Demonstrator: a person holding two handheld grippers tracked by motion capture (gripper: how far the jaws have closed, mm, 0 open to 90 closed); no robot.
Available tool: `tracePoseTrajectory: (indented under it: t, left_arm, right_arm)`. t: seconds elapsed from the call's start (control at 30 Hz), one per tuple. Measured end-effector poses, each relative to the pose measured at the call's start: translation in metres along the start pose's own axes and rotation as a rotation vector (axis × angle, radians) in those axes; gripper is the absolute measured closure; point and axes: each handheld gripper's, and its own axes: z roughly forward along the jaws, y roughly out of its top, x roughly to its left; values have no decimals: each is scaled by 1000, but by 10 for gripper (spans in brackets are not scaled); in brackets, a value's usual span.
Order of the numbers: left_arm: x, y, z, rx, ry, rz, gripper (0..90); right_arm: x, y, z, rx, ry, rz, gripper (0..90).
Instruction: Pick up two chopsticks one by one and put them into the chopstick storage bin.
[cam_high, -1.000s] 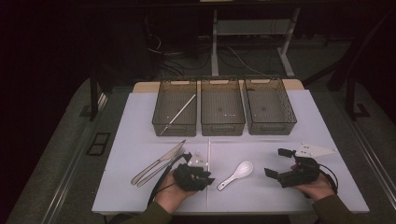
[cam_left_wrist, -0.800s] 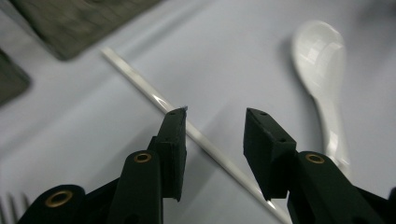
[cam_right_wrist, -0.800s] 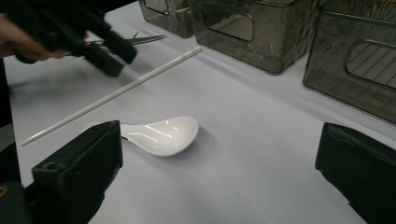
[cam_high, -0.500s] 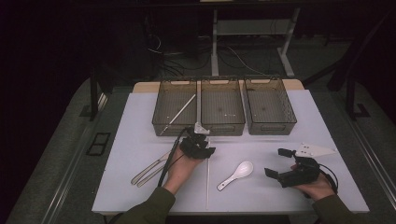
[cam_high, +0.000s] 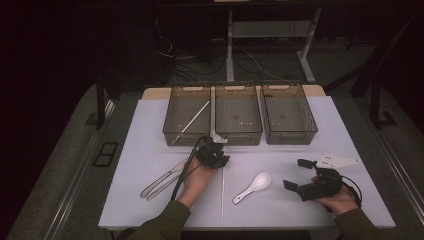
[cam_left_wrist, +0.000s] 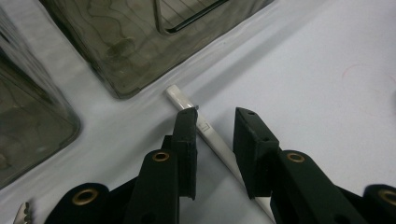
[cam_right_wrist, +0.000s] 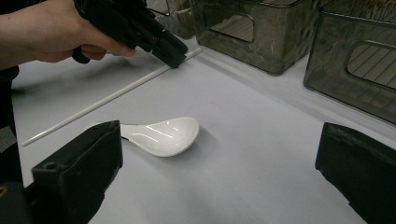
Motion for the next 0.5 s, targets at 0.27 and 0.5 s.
tracePoseTrajectory:
  t: [0.27,0.5]
  left_arm:
    - [-1,2,2,6,6,35,705]
    - [-2,4,3,2,1,54,726]
  right_arm:
    - [0,0,0,2,0,0,7]
    - [0,0,1,5,2,2,7]
